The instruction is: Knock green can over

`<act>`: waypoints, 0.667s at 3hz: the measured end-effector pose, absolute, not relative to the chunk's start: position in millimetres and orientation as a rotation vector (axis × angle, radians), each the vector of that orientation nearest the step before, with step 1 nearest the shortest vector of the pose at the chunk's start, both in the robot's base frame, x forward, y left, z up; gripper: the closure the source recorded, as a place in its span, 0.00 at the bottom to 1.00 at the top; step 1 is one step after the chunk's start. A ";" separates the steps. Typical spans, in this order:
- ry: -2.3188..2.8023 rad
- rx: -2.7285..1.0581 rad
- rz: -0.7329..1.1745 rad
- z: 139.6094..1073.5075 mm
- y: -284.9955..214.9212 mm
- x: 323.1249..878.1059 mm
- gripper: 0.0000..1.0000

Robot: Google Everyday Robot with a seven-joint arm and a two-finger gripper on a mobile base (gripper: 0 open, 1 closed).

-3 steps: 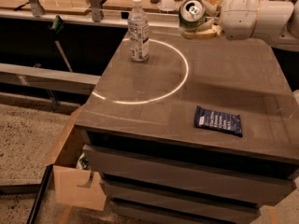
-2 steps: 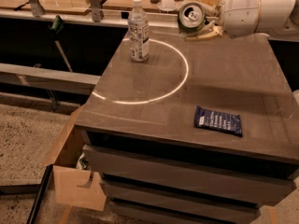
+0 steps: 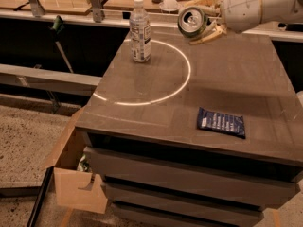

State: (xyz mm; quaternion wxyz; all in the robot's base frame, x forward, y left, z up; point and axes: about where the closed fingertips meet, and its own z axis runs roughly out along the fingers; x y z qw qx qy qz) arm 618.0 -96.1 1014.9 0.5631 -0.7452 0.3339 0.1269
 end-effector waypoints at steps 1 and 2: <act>0.846 -1.959 0.173 1031.3 -84.2 613.8 1.00; 0.866 -2.152 0.086 1035.2 -75.5 603.9 1.00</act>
Offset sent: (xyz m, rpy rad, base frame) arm -0.0286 0.0173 0.0353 -0.7049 -0.0602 0.0270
